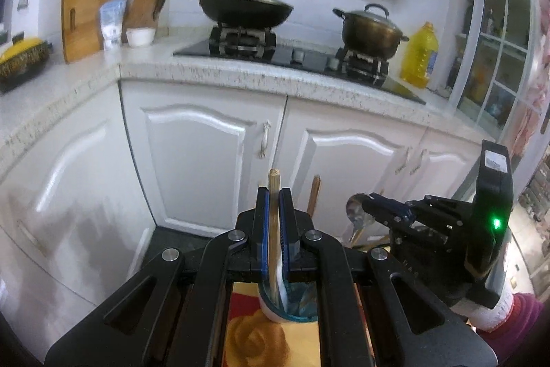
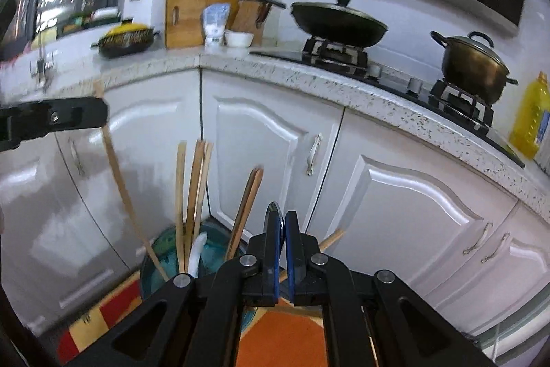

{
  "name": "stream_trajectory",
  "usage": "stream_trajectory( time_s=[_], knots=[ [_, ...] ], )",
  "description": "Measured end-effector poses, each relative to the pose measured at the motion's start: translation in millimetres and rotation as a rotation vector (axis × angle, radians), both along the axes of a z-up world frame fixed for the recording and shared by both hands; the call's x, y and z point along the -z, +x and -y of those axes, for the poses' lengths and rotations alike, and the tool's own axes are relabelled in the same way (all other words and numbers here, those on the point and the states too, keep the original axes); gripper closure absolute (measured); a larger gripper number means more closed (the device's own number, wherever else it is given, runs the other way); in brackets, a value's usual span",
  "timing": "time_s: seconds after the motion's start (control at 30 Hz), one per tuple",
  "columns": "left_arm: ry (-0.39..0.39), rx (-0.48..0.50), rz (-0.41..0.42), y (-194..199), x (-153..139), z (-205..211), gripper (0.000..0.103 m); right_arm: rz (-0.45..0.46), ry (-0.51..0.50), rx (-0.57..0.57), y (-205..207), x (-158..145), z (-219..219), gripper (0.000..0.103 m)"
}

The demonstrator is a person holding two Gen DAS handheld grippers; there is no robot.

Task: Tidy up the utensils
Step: 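Drop the chopstick into the holder with the left tool while the right tool drops the spoon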

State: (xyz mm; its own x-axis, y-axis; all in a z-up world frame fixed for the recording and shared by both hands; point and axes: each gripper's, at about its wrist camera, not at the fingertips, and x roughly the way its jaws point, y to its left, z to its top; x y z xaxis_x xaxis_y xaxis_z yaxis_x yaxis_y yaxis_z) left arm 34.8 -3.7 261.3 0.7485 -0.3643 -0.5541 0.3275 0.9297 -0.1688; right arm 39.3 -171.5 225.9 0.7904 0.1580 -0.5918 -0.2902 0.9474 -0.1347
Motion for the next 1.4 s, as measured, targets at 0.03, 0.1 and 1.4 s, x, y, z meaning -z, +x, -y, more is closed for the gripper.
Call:
stream_trajectory(
  time_s=[0.03,0.1,1.4],
  knots=[
    [0.004,0.003,-0.011,0,7,2,0.099,-0.003,-0.015,-0.006,-2,4,-2,0.100],
    [0.008,0.005,-0.027,0,16,6,0.099,-0.024,-0.028,-0.025,-5,14,-7,0.100],
    [0.058,-0.063,-0.023,-17,34,20,0.062,-0.128,0.252,-0.048,-52,11,29,0.069]
  ],
)
